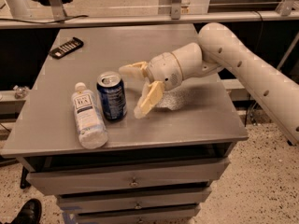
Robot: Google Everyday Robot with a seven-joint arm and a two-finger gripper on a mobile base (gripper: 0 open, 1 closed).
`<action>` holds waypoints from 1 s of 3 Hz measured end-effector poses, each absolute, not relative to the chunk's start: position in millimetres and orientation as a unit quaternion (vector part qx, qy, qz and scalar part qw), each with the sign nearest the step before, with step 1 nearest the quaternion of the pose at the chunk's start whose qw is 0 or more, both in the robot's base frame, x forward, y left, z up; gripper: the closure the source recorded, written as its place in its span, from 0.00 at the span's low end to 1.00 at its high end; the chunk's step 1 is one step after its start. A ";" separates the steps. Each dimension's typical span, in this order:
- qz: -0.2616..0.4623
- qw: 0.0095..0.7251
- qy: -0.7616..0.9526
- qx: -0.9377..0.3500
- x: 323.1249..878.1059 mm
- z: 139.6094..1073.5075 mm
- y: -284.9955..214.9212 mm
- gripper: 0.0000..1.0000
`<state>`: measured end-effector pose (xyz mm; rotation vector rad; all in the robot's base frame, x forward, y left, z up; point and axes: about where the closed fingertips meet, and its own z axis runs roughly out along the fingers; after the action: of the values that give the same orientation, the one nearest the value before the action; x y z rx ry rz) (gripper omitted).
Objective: Move pepsi can near blue plastic bottle
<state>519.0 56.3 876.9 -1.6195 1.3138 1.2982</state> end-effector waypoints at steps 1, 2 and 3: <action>0.461 0.364 0.510 -0.628 529.6 902.3 23.0 0.00; 0.378 0.429 0.534 -0.622 540.2 944.5 -30.8 0.00; 0.278 0.503 0.550 -0.606 544.2 994.1 -92.7 0.00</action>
Offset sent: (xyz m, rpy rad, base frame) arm 0.0372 -0.1828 0.1365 -0.0671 -0.4337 -0.4620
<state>544.2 -92.7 994.1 -1.4642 1.3285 0.6727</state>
